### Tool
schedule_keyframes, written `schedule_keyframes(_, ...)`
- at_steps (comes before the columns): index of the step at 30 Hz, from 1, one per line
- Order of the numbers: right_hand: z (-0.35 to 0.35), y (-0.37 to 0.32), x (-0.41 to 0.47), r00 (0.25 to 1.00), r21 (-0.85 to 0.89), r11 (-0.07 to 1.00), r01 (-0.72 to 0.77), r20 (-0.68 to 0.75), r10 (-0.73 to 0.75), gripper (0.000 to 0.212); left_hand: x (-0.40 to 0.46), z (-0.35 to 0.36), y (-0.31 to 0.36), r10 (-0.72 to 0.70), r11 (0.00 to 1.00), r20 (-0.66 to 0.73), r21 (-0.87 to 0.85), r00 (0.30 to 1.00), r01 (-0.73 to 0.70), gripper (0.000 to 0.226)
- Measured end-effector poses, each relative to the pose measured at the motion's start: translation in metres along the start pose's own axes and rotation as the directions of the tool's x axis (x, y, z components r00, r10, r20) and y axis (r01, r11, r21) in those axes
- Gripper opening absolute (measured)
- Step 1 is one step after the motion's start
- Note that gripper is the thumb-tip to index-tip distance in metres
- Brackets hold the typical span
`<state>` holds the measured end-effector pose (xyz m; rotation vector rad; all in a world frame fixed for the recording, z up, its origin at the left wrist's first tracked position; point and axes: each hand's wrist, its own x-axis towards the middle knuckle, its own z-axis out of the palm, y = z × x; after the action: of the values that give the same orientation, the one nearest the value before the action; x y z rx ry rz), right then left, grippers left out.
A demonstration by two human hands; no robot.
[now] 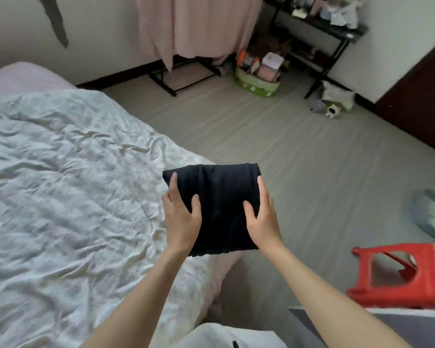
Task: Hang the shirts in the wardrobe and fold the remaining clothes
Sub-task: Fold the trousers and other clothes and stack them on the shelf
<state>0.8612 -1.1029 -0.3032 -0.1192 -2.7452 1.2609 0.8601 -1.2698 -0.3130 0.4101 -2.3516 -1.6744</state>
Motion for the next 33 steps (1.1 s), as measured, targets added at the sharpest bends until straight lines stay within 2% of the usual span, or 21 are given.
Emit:
schedule_keyframes(5,-0.077,0.021,-0.071,0.954,-0.020,0.990,-0.139,-0.269,0.129,0.063,-0.049,0.037,0.046,0.153,0.988,0.282,-0.056,0.947,-0.143,0.065)
schedule_keyframes(9,-0.133,0.044,-0.155,0.830,0.037,0.963,-0.268,-0.499,0.251,0.060,-0.116,0.074,0.079,0.284,0.958,0.517,-0.122,0.807,-0.259,0.067)
schedule_keyframes(12,-0.167,0.057,-0.223,0.683,0.074,0.935,-0.346,-0.664,0.305,0.058,-0.174,0.100,0.103,0.395,0.917,0.629,-0.221,0.670,-0.333,0.067)
schedule_keyframes(18,-0.253,0.055,-0.351,0.365,0.120,0.888,-0.443,-0.881,0.301,0.055,-0.307,0.139,0.165,0.511,0.853,0.785,-0.411,0.352,-0.322,0.073)
schedule_keyframes(23,-0.322,0.039,-0.442,0.170,0.097,0.860,-0.501,-0.963,0.207,0.054,-0.409,0.152,0.226,0.606,0.776,0.791,-0.562,0.088,-0.286,0.078)
schedule_keyframes(24,-0.335,0.035,-0.453,0.141,0.094,0.860,-0.502,-0.972,0.188,0.054,-0.422,0.155,0.239,0.622,0.759,0.781,-0.585,0.053,-0.284,0.078)
schedule_keyframes(29,-0.408,0.008,-0.497,-0.004,0.053,0.881,-0.469,-0.998,0.058,0.056,-0.483,0.161,0.320,0.748,0.635,0.661,-0.739,-0.061,-0.225,0.075)
schedule_keyframes(33,-0.469,-0.021,-0.513,-0.072,-0.024,0.877,-0.479,-0.995,-0.066,0.056,-0.514,0.167,0.393,0.834,0.526,0.543,-0.836,-0.101,-0.158,0.074)
